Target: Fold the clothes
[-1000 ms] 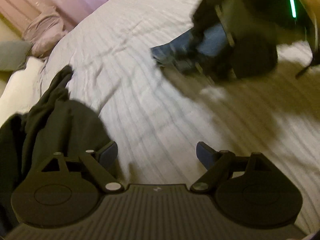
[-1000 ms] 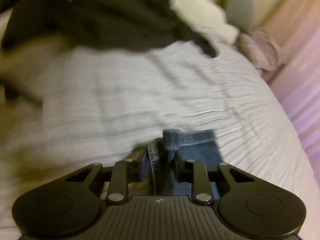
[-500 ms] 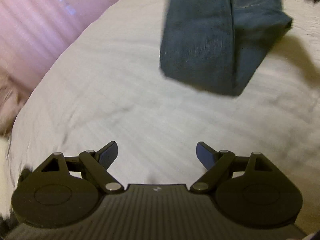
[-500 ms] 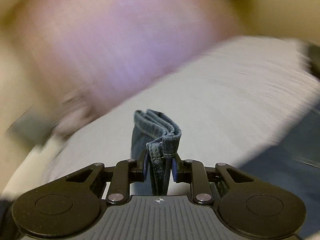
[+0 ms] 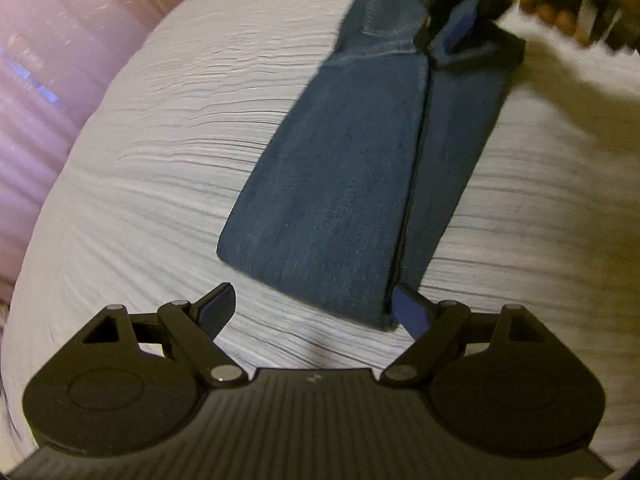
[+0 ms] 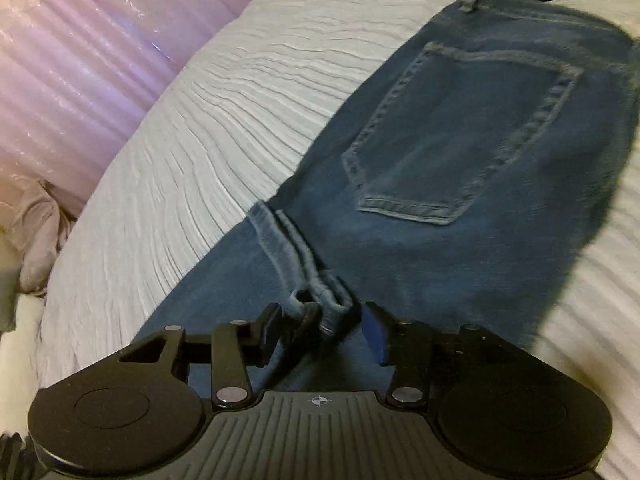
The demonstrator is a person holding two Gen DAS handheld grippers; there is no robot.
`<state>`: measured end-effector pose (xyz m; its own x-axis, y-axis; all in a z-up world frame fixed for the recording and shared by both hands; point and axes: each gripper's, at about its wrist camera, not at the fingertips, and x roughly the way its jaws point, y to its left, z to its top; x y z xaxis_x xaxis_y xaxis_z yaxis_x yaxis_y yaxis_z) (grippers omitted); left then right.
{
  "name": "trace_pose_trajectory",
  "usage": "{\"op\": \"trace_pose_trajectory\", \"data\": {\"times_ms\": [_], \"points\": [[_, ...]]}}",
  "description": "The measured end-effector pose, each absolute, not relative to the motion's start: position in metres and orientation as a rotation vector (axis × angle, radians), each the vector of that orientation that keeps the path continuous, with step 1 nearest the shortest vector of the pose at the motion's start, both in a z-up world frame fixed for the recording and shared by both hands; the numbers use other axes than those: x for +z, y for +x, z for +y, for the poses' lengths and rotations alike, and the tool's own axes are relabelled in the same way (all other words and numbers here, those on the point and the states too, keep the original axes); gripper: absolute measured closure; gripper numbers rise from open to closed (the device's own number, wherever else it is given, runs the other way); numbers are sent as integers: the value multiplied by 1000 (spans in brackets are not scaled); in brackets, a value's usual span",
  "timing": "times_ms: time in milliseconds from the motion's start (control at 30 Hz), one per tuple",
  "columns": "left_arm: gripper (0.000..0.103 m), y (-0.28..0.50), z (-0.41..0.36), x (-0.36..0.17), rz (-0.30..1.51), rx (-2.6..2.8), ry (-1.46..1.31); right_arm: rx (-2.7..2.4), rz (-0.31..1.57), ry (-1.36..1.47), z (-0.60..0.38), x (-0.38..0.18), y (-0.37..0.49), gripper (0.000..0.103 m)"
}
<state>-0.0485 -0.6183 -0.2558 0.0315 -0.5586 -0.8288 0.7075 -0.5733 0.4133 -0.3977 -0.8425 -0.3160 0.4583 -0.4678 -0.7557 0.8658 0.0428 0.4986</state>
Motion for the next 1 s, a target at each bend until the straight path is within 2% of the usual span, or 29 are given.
{"op": "trace_pose_trajectory", "data": {"times_ms": [100,167,200,333,567,667,800,867,933,1000], "points": [[19,-39,-631,-267,80,-1727,1452,-1008,534,961,-820,-292,-389,48],[20,-27,-635,-276,15,-1741,1517,-928,611,827,-798,-282,-371,18],[19,-23,-636,-280,-37,-1746,1543,-878,660,745,-786,-282,-356,17],[19,-8,-636,-293,-261,-1761,1623,-667,838,371,-731,-286,-287,17],[13,9,-635,-311,-478,-1866,1662,-389,951,-129,-650,-329,-171,17],[9,19,-631,-321,-586,-1922,1655,-376,999,-243,-640,-354,-139,17],[8,27,-632,-343,-857,-1968,1658,-451,1075,-298,-650,-375,-131,17],[8,28,-638,-355,-1003,-1973,1634,-491,1073,-261,-656,-372,-137,30],[9,27,-651,-363,-1072,-1997,1613,-510,1073,-244,-659,-369,-146,31],[17,23,-666,-371,-1117,-2012,1615,-530,1073,-229,-659,-366,-152,31]]}}
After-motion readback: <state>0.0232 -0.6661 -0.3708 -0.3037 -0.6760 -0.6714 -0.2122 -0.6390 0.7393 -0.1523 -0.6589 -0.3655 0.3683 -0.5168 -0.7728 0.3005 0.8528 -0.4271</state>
